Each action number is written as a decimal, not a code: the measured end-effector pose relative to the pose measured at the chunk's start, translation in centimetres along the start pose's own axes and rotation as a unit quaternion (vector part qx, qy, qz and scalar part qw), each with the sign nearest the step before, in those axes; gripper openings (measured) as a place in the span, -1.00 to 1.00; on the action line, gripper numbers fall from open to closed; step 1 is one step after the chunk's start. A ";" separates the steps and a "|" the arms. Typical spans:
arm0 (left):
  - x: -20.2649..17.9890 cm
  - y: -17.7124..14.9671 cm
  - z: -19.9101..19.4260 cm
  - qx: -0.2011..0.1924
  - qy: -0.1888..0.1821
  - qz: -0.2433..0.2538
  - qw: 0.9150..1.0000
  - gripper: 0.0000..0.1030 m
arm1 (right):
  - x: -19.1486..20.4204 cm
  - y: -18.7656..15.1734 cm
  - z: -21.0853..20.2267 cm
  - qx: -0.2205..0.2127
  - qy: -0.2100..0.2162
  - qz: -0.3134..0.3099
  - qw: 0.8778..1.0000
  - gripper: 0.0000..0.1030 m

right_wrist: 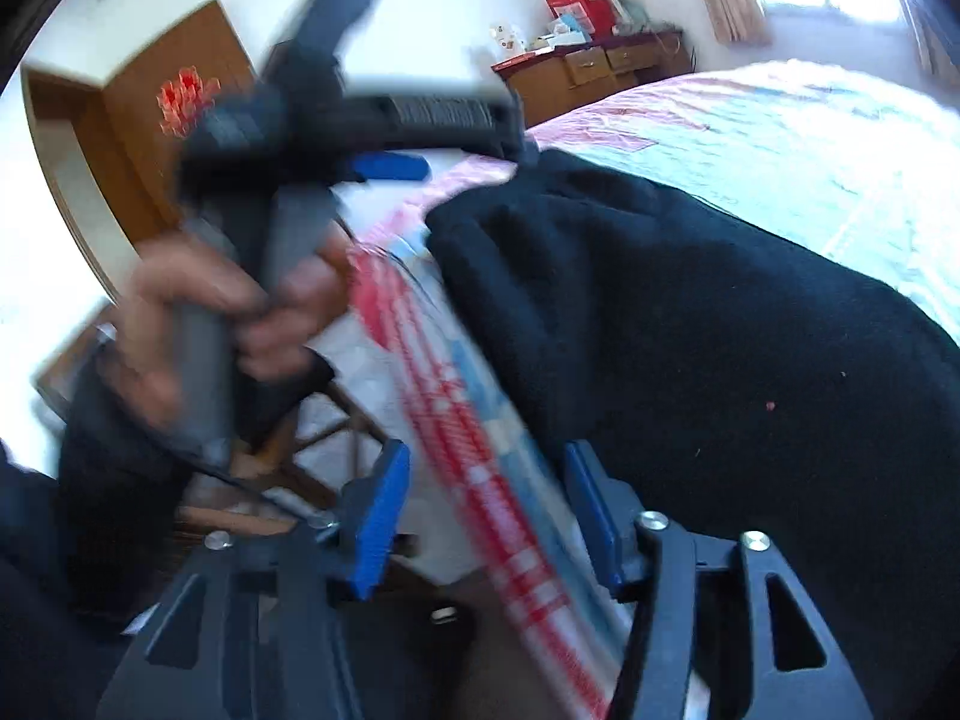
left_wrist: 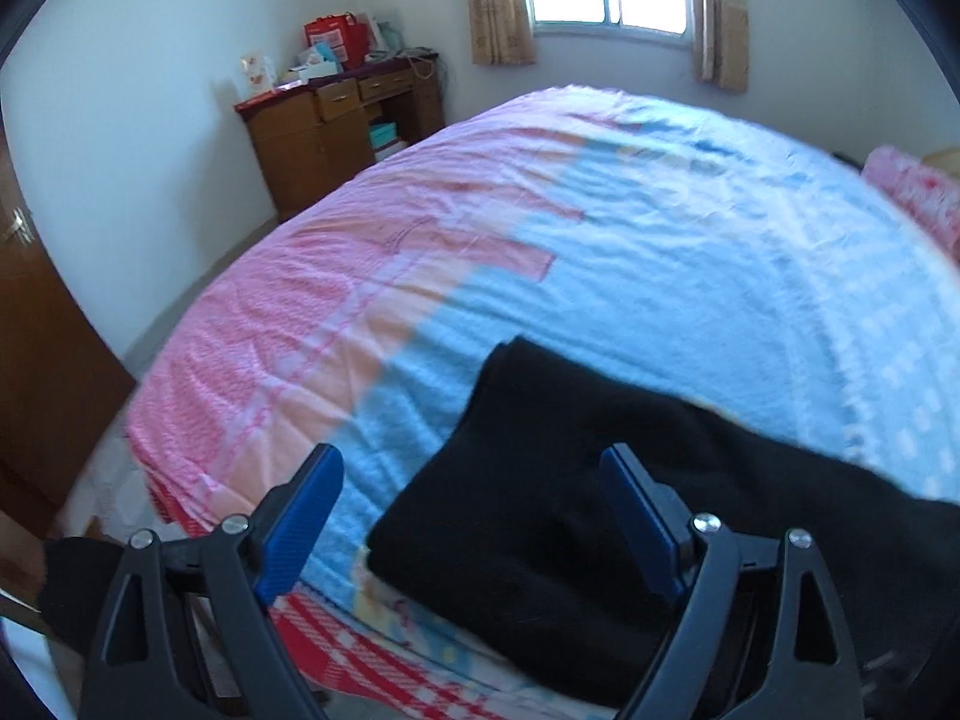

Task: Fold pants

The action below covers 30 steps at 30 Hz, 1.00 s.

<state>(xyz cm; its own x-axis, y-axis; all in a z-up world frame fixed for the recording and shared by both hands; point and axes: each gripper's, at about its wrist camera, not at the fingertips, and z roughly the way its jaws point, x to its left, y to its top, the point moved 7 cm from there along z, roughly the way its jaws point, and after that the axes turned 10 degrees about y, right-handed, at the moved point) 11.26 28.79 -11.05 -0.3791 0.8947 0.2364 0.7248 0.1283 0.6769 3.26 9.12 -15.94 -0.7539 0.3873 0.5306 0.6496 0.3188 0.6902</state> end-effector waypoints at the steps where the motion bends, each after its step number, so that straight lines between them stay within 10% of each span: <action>1: 0.1 -0.4 0.3 0.010 0.001 0.001 1.000 0.74 | -0.3 0.9 -1.6 -0.019 0.024 0.026 0.999 0.09; 6: -0.1 -0.2 -2.1 -0.018 -0.052 -0.044 0.998 0.74 | -8.4 5.1 -10.6 -0.124 0.020 0.158 0.979 0.10; 12: -5.7 -1.4 -2.3 0.001 -0.085 0.009 0.996 0.74 | -16.1 5.3 -11.4 -0.105 -0.008 0.218 0.970 0.10; 26: -4.5 -5.9 -2.8 0.013 -0.047 0.032 0.998 0.58 | -10.9 2.0 -8.1 -0.034 -0.059 0.147 0.987 0.10; 30: -4.2 -5.3 -3.2 -0.001 -0.043 0.028 0.999 0.59 | -10.6 3.7 -9.7 -0.051 -0.162 0.064 0.983 0.10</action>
<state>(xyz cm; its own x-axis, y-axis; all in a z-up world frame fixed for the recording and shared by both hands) 7.18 22.97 -13.44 -0.2867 0.9341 0.2128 0.7423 0.0761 0.6658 12.64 -2.23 -14.23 -0.5842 0.6799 0.4432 0.7122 0.1676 0.6816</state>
